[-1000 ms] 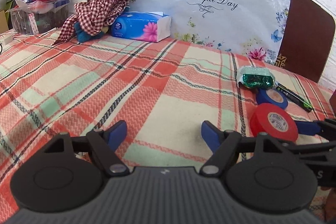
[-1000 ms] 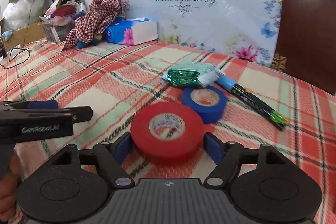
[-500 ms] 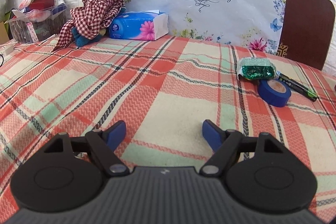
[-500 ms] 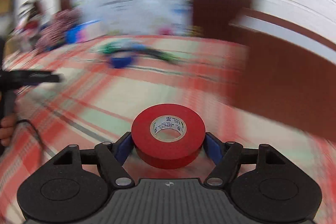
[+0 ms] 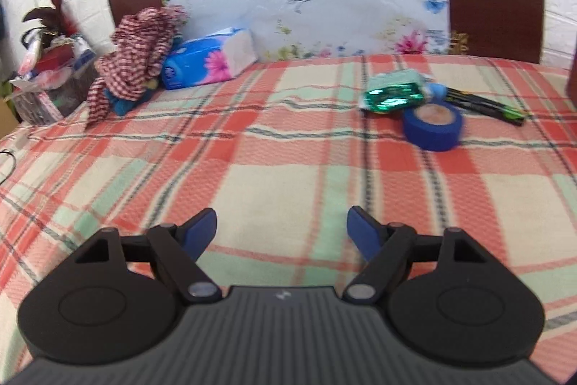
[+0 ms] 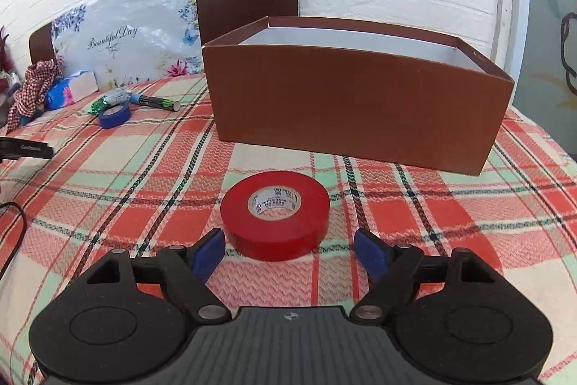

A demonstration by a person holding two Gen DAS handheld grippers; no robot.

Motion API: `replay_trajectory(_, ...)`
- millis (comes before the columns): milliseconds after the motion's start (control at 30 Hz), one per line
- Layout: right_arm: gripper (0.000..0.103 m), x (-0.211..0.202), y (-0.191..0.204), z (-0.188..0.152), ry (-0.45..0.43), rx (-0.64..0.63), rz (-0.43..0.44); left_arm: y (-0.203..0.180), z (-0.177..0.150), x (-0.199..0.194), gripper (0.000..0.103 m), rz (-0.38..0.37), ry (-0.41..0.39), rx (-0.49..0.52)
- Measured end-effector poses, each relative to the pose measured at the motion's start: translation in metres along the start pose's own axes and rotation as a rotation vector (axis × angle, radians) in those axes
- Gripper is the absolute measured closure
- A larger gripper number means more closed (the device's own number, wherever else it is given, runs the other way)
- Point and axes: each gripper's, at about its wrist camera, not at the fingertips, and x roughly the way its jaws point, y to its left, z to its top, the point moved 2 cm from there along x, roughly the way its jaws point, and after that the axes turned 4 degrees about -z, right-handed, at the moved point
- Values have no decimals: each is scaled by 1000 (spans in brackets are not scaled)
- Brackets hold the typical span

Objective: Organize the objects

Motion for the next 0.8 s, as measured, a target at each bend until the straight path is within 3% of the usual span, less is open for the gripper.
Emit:
replay_trajectory(300, 25, 0, -12, -1, -24, 79, 51, -85, 14, -18, 23, -101, 13, 128)
replay_trajectory(800, 20, 5, -21, -2, -44, 139, 124, -179, 30, -53, 26, -278, 46, 261)
